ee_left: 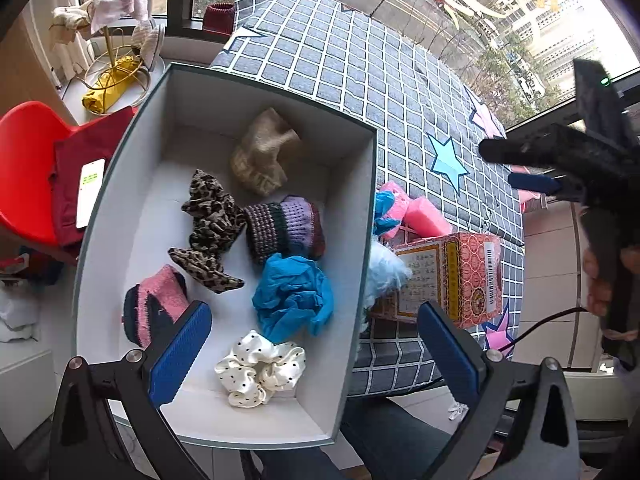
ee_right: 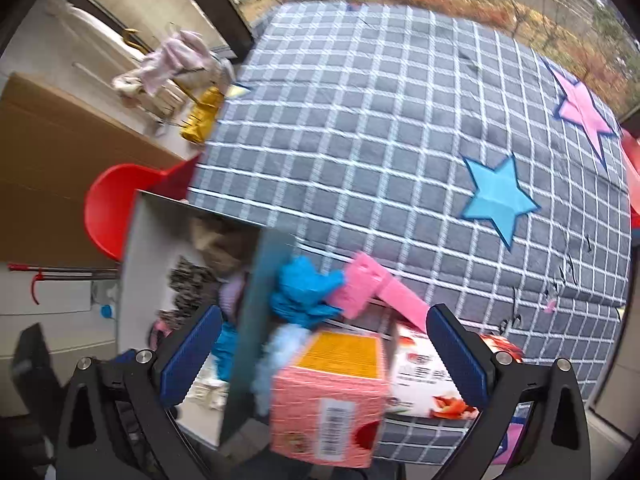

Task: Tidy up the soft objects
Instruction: 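Reach the right tool toward the light-blue fluffy item beside the printed box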

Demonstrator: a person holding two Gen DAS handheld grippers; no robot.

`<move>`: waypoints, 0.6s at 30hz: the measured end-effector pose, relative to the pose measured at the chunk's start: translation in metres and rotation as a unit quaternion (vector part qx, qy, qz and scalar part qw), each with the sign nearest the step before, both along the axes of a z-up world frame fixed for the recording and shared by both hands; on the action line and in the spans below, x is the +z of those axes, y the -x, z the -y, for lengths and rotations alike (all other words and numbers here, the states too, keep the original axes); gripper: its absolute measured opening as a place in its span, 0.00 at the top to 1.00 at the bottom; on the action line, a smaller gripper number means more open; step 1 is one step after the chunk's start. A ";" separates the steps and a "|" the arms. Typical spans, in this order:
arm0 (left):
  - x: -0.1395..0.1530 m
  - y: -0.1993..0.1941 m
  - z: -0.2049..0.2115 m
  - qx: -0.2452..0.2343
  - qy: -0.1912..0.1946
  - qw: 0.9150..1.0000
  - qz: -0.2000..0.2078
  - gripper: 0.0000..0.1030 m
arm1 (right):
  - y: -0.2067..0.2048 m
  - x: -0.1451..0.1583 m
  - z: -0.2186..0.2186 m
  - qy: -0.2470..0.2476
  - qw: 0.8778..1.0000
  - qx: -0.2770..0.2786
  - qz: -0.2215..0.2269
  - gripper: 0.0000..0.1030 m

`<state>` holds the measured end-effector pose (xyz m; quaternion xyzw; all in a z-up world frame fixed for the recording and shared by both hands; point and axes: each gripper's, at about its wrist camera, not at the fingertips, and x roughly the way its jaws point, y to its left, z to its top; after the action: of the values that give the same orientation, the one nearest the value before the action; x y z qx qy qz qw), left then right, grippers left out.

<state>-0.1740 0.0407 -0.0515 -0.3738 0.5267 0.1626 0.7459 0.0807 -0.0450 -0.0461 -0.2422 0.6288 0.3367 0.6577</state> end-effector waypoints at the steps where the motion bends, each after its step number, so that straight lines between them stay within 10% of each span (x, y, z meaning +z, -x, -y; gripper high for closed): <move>1: 0.000 -0.002 0.001 0.000 0.000 1.000 -0.004 0.00 | -0.005 -0.007 0.003 0.008 1.000 -0.003 -0.005 0.00; 18: -0.004 -0.027 0.011 0.020 0.005 0.998 -0.054 0.00 | -0.047 -0.112 0.011 0.097 0.990 0.041 -0.097 0.00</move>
<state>-0.1466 0.0301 -0.0555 -0.3781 0.5596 0.1949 0.7112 0.1275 -0.0560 -0.1585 -0.2966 0.7088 0.3233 0.5524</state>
